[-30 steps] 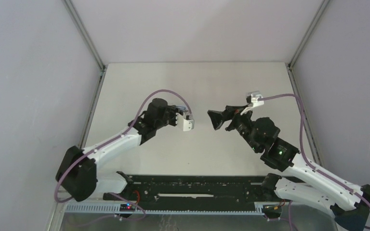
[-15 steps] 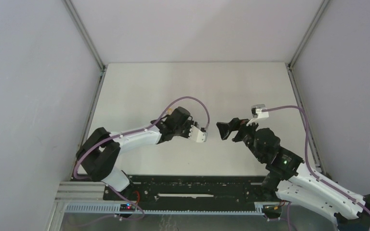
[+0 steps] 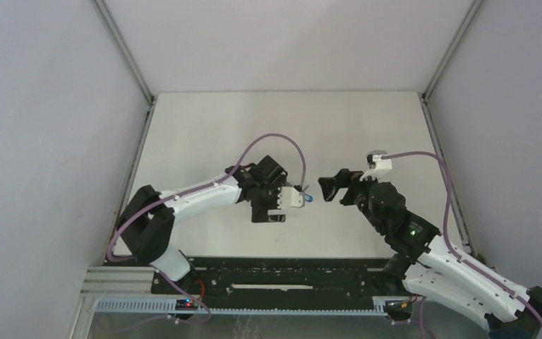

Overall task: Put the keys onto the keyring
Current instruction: Place the keyring at the center of the board, then reset both arms

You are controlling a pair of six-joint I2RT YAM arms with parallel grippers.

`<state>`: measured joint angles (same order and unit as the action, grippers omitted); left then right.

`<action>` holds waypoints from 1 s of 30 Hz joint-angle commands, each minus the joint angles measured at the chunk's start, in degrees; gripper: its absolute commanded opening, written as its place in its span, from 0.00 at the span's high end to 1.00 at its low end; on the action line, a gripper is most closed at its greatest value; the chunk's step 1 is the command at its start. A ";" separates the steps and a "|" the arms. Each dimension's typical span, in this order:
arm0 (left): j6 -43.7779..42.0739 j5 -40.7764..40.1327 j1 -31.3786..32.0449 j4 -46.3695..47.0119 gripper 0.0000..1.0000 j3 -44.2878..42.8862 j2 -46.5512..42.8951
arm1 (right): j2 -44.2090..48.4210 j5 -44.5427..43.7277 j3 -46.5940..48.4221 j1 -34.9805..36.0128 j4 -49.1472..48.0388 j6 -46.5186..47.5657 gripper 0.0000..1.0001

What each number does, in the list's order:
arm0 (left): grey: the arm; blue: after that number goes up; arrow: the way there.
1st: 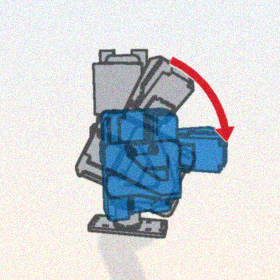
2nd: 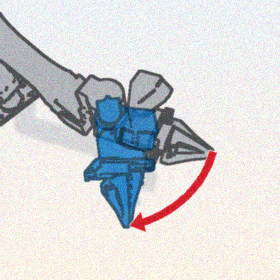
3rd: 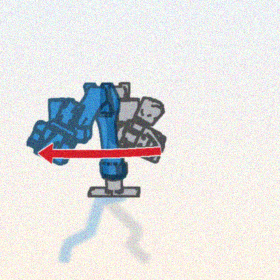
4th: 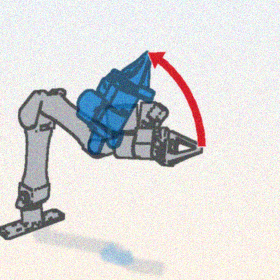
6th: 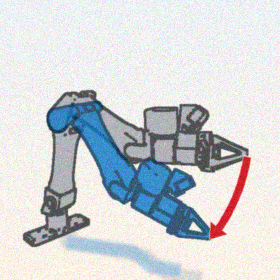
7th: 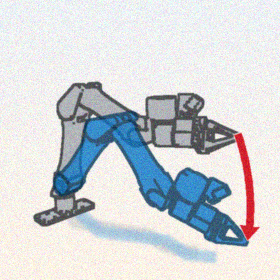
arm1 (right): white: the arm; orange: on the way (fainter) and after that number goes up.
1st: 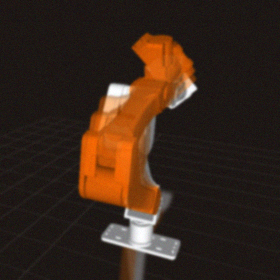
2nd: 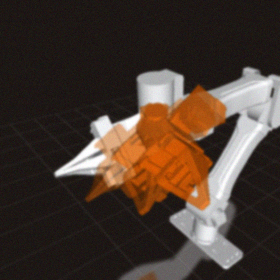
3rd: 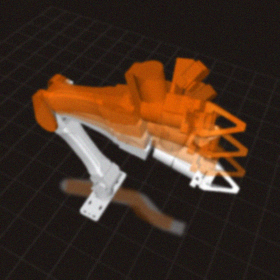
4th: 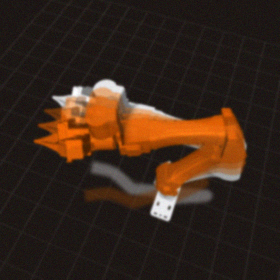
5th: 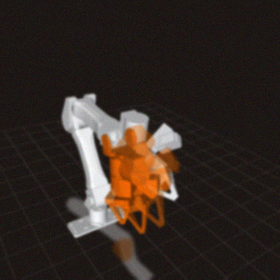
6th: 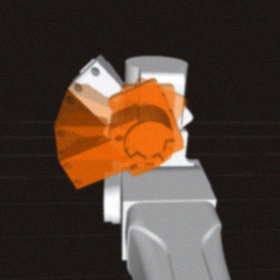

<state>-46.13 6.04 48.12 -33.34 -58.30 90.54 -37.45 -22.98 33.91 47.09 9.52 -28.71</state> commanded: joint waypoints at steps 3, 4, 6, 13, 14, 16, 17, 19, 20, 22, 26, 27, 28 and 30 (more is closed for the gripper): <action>12.06 8.21 -10.28 -17.71 0.00 -18.07 -6.09 | -2.62 4.33 -0.07 -7.31 -2.73 2.14 0.00; 13.91 9.43 -13.77 -19.06 0.00 -21.20 -6.15 | -3.16 4.86 -0.07 -8.97 -3.15 3.04 0.00; 18.04 11.82 -21.94 -18.26 0.00 -24.61 -7.02 | -4.29 5.46 -0.07 -13.22 -3.52 4.46 0.00; 27.48 13.25 -44.75 8.10 0.00 -8.82 -15.58 | -8.51 3.65 -4.78 -30.15 -11.65 10.54 0.00; 30.04 13.81 -46.96 13.55 0.00 -4.18 -16.93 | -9.22 3.01 -6.32 -31.49 -14.62 11.87 0.00; 34.24 14.91 -51.13 23.17 0.00 4.11 -20.01 | -11.06 0.64 -8.53 -33.47 -18.85 14.04 0.00; 35.74 14.62 -52.00 27.85 0.00 8.19 -21.51 | -11.82 0.16 -9.25 -34.71 -20.43 14.08 0.00; 37.84 11.36 -52.48 37.40 0.00 15.91 -24.32 | -12.95 -0.79 -10.50 -36.10 -23.32 15.44 0.00; 38.02 9.95 -52.56 41.32 0.00 20.21 -25.33 | -13.55 -1.28 -11.35 -36.52 -25.16 15.98 0.00; 38.64 7.64 -52.64 47.25 0.00 24.85 -26.09 | -14.42 -1.79 -13.83 -37.32 -30.66 17.33 0.00; 40.22 6.37 -53.44 64.23 0.00 33.52 -25.22 | -17.71 -0.45 -20.67 -39.61 -46.77 21.81 0.00; 40.94 6.67 -53.78 68.05 0.00 36.07 -24.56 | -19.09 0.35 -21.84 -40.22 -49.96 22.28 0.00; 40.99 6.94 -54.12 72.28 0.00 37.45 -23.33 | -20.59 0.85 -22.82 -40.91 -52.88 22.44 0.00; 41.54 6.56 -54.44 79.38 0.00 40.59 -21.26 | -23.94 2.53 -24.60 -42.20 -59.02 22.84 0.00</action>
<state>-7.62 13.87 -5.13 21.67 -22.85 66.96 -56.64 -22.11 12.32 7.20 -30.61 -9.58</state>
